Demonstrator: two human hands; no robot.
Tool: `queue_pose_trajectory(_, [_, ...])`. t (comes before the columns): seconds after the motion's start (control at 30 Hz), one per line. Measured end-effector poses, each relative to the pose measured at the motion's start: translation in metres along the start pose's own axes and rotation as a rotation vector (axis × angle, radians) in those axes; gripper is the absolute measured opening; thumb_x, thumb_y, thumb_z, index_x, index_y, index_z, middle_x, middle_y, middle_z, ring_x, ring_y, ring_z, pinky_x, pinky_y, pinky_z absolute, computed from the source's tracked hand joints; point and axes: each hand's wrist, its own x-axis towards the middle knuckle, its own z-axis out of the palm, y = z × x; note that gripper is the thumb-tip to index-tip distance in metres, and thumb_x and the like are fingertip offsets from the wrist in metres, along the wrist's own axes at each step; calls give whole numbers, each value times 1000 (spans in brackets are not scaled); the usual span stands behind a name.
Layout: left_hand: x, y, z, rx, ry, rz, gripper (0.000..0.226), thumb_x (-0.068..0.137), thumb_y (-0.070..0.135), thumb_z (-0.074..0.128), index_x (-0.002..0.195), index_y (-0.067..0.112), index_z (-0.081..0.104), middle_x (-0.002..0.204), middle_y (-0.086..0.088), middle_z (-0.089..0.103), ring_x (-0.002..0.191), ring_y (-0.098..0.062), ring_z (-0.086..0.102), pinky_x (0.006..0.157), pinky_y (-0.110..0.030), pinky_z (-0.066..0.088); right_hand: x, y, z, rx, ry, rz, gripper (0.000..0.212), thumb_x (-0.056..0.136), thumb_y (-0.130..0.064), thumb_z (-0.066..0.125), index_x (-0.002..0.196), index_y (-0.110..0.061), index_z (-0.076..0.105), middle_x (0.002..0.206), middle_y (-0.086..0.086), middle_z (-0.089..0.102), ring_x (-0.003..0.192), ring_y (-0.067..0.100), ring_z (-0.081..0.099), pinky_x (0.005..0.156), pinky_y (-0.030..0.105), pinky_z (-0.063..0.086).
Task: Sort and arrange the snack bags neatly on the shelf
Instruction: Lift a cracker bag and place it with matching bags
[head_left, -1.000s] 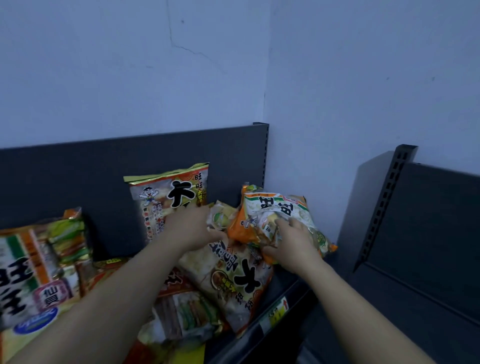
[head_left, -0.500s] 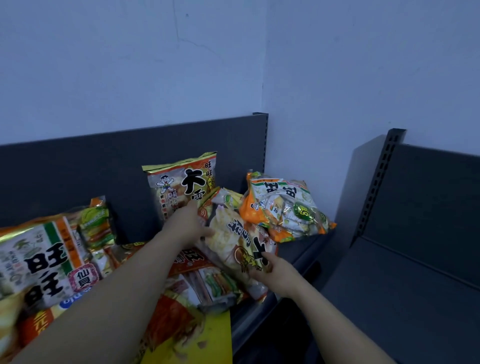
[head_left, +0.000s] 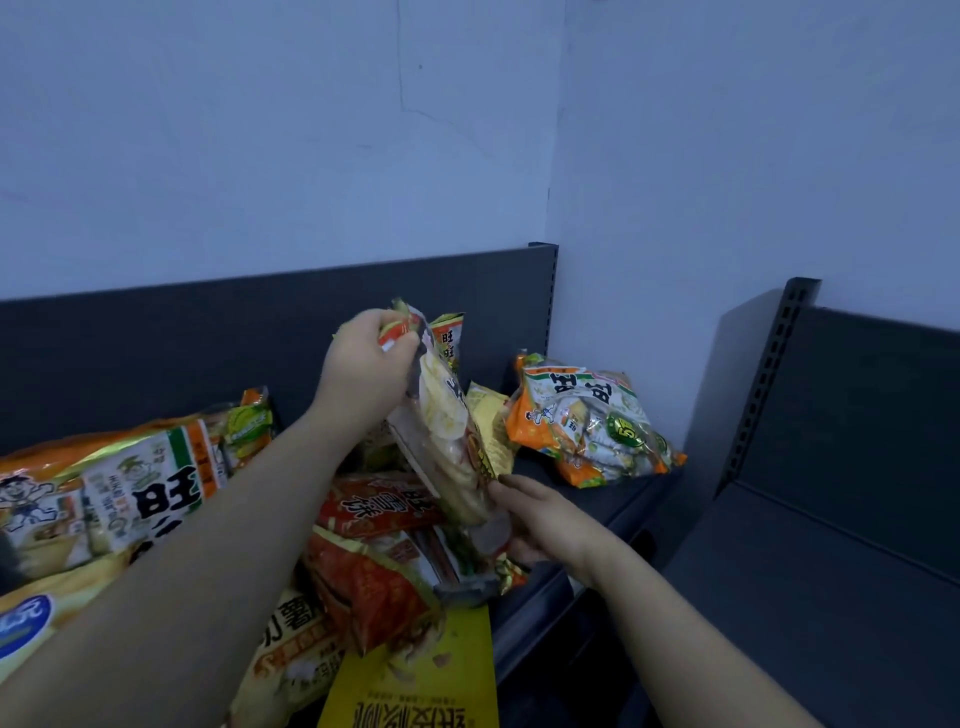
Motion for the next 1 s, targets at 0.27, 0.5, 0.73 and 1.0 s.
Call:
queue_pose_trajectory(0.27, [4,30,-2,-185,120,133,32,97,27,55,128,19,59,120,7,62,109,-7,58,92,-23,45,-8,-49,-47,62,222,-280,47,90,-44,62,134,-37,46,113,2,66,85,13,68,83,32,54])
queue_pose_trajectory(0.5, [11,38,67,-65,-122,146,66,83,36,75,140,21,45,121,11,61,108,-7,56,88,-24,40,5,-60,-138,-196,491,-368,57,94,-32,60,145,-19,40,129,-1,56,112,13,54,92,27,45])
queue_pose_trajectory(0.73, [34,25,156,335,-352,162,72,86,45,69,143,17,36,132,-2,58,121,-24,54,93,-34,47,43,-50,-210,-482,578,-247,59,97,-30,53,150,-25,30,125,10,51,98,21,57,95,38,46])
queue_pose_trajectory(1.0, [41,-22,217,792,-528,-20,61,96,53,42,146,22,26,133,-15,41,117,-34,47,93,-45,47,88,-21,-224,-802,485,-21,47,95,-26,51,141,-20,40,127,15,44,111,34,51,103,43,42])
